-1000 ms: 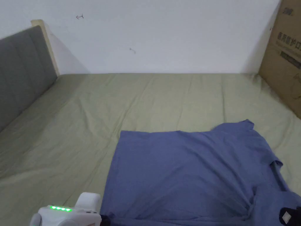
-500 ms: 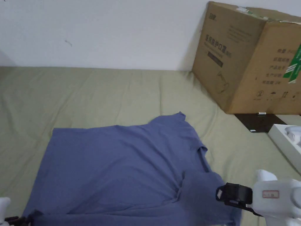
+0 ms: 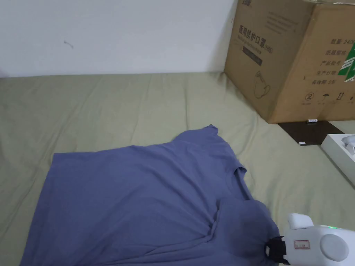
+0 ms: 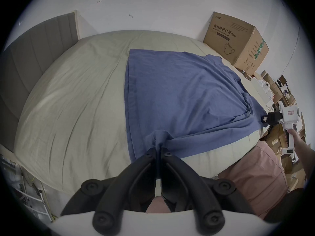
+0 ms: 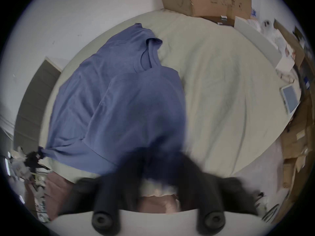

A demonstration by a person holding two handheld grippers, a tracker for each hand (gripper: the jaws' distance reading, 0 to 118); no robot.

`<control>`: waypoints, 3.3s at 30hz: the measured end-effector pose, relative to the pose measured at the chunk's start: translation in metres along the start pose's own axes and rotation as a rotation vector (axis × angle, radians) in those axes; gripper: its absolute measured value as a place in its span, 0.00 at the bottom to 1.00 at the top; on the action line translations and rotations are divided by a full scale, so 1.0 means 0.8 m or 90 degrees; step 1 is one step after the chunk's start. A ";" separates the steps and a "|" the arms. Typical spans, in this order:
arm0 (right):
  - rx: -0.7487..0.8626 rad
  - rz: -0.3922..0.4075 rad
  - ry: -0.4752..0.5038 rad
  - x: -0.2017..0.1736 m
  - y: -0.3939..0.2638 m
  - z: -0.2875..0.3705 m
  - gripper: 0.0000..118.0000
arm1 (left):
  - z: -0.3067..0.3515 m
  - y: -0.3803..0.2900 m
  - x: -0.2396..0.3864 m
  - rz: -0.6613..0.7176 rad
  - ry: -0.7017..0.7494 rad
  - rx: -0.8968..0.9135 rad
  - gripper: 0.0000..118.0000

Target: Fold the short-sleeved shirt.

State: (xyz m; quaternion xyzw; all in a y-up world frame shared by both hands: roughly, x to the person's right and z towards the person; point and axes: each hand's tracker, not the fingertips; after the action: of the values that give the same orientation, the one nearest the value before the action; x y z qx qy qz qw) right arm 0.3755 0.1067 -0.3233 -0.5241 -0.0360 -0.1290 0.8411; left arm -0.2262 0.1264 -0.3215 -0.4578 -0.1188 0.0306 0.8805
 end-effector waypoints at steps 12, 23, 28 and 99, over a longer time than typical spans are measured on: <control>0.104 -0.006 0.087 -0.006 0.001 0.081 0.06 | 0.027 0.011 0.010 0.057 -0.034 0.049 0.03; 0.140 -0.013 0.102 -0.032 0.113 0.080 0.06 | -0.004 0.113 0.001 0.083 -0.036 0.095 0.03; 0.094 -0.046 0.085 -0.050 0.199 0.018 0.06 | -0.060 0.168 -0.018 0.080 0.006 0.078 0.03; 0.003 -0.187 0.114 0.041 0.188 -0.025 0.93 | -0.069 0.141 0.036 0.015 0.159 0.016 0.03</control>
State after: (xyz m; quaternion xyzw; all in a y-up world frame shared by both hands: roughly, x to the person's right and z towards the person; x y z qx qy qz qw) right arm 0.4441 0.1461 -0.4572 -0.4972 -0.0375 -0.2969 0.8144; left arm -0.1793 0.1517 -0.4385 -0.4486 -0.0022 -0.0145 0.8936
